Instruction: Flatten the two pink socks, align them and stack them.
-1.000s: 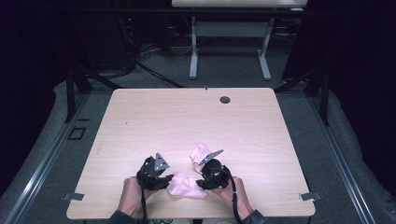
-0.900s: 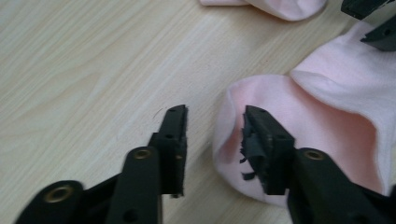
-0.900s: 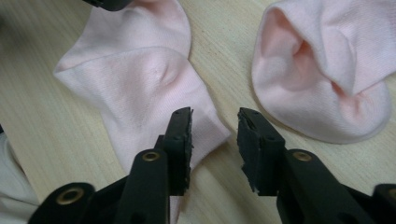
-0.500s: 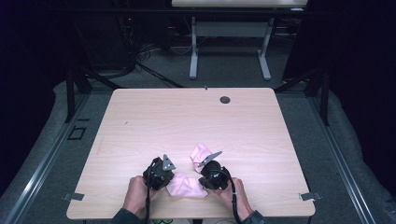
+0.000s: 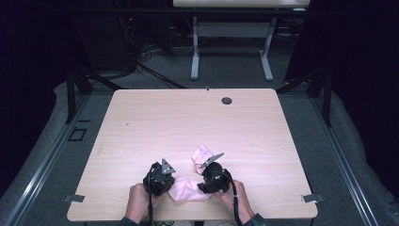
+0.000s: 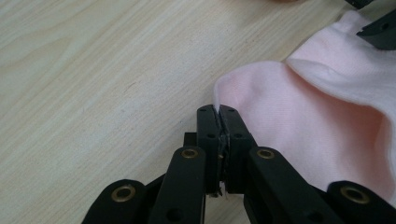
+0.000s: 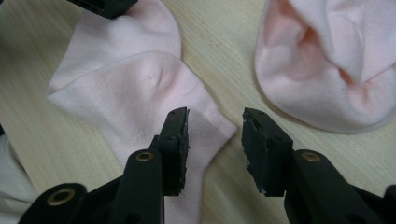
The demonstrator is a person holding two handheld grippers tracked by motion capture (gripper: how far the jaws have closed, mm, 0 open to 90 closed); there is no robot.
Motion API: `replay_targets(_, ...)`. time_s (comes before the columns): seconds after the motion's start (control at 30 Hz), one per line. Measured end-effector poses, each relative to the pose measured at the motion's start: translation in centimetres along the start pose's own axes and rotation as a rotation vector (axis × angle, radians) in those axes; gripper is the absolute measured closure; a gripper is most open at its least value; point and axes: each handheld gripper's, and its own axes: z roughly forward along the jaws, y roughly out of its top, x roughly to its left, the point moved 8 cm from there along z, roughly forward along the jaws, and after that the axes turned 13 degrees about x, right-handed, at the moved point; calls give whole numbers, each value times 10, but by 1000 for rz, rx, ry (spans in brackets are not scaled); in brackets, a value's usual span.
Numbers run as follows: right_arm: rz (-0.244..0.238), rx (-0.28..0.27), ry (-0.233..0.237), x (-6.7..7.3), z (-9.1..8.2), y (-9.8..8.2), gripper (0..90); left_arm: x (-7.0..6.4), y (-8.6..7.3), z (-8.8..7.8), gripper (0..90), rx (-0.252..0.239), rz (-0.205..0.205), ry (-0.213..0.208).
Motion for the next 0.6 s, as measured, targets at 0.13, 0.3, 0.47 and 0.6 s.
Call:
replay_targets(0.13,-28,14,-4,5,3,0,805,-1,-3,-1,883,13,0,-5)
replay_targets(0.3,-43,25,-25,1,-2,-2,875,-4,-6,-2,888,20,-4,-19)
replay_targets(0.47,-54,-64,-93,-7,-21,0,872,-8,-9,-4,887,16,-44,-40)
replay_targets(0.6,-95,-63,-196,-14,-31,-2,871,-14,-9,-3,884,-18,-121,-113)
